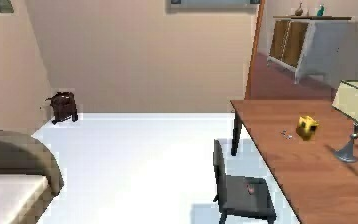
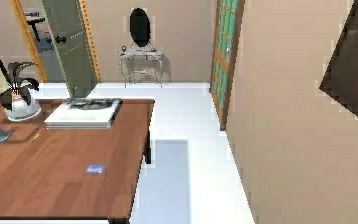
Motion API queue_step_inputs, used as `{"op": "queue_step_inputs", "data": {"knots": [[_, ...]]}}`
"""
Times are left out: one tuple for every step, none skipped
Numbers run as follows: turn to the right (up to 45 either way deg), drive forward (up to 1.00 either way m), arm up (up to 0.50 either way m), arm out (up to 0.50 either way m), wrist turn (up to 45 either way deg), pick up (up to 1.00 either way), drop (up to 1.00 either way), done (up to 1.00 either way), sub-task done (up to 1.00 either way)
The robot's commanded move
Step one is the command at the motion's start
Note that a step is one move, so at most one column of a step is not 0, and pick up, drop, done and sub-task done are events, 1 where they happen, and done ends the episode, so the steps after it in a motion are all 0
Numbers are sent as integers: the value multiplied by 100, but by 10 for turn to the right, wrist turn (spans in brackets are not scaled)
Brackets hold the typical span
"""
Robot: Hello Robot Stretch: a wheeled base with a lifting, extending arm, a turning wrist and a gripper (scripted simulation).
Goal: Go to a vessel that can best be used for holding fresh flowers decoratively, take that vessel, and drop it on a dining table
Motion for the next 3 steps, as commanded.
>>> {"op": "queue_step_inputs", "data": {"knots": [[-120, 0, 0, 0, 0, 0, 0, 0, 0], [0, 70, 0, 0, 0, 0, 0, 0, 0], [120, 0, 0, 0, 0, 0, 0, 0, 0]]}}
